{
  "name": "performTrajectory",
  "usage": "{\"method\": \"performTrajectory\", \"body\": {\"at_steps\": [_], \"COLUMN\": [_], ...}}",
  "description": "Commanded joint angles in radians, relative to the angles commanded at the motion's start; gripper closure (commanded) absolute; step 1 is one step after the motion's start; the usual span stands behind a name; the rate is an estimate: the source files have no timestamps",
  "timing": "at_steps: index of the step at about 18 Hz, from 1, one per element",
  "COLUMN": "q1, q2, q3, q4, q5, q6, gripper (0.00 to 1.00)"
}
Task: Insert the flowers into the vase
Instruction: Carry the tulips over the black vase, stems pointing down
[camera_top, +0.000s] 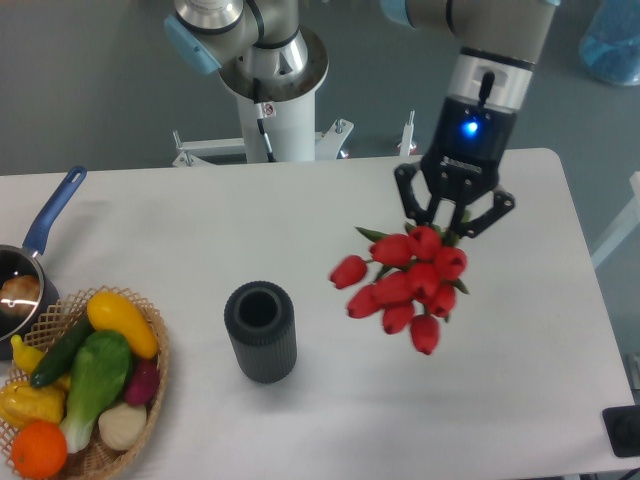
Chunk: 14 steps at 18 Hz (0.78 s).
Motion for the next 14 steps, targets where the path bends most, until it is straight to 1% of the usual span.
{"method": "performTrajectory", "body": {"at_steps": [3, 5, 10, 12, 14], "q1": [-0.005, -0.012, -0.015, -0.017, -0.025], "q2": [-0.015, -0.037, -0.046, -0.058, -0.067], "q3": [-0.002, 0.000, -0.002, -0.003, -0.009], "q4": [0.037, 0.041, 0.042, 0.042, 0.060], "q5": [-0.107, -0.186, -0.344, -0.413, -0.448], "q6": [-0.003, -0.003, -0.005, -0.005, -0.002], "gripper": [1.00, 1.00, 1.00, 1.00, 1.00]}}
